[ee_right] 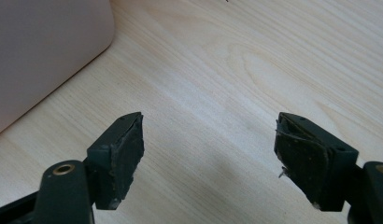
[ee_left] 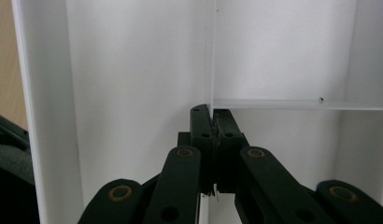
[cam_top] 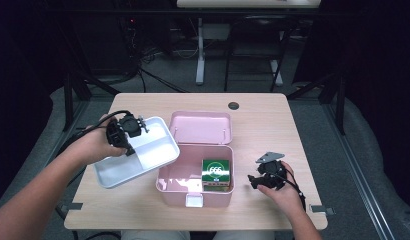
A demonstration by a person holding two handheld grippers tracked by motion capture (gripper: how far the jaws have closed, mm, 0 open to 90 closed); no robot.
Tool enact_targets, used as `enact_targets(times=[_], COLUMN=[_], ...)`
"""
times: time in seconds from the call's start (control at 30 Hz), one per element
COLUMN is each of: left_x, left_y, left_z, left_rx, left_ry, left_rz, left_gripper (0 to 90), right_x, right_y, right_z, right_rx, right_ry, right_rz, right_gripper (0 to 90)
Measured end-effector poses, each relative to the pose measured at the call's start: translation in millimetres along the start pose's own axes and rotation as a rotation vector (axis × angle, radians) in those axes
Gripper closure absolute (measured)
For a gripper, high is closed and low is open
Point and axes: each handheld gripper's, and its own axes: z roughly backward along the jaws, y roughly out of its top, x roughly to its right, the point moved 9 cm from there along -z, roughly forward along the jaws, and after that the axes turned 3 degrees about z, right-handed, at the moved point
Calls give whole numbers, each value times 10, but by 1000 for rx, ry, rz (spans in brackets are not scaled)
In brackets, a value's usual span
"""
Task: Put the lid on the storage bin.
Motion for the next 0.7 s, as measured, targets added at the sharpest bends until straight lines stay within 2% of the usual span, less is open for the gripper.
enact_targets(times=[0.13,0.17,0.3,0.37,0.43,0.5,0.53,0.6,0.63,0.7], left_x=[96,142,219,283,316,402,402,463,525,561], left_y=[172,255,378,481,521,617,617,683,752,787], left_z=[-3,-13,-27,-44,-52,-74,-74,-85,-89,-89], left_rx=[2,4,16,24,24,21,21,23,30,35], left_ry=[1,2,-8,-9,-13,-20,-20,-21,-18,-23], left_rz=[-42,-60,-86,-118,-129,-166,-166,-196,-223,-239], left_gripper=[891,891,891,891,891,891,891,891,891,891], right_x=[2,5,7,6,9,13,13,15,15,13], right_y=[-7,-11,-18,-22,-24,-28,-28,-30,-31,-33], right_z=[-5,-9,-16,-19,-20,-24,-24,-25,-26,-28], right_rx=[-2,-4,-6,-6,-7,-7,-7,-7,-7,-8], right_ry=[2,2,1,4,2,2,2,3,2,3], right_rz=[-5,-4,-3,-6,-5,-4,-4,-6,-6,-7], right_gripper=[236,236,236,236,236,236,236,236,236,236])
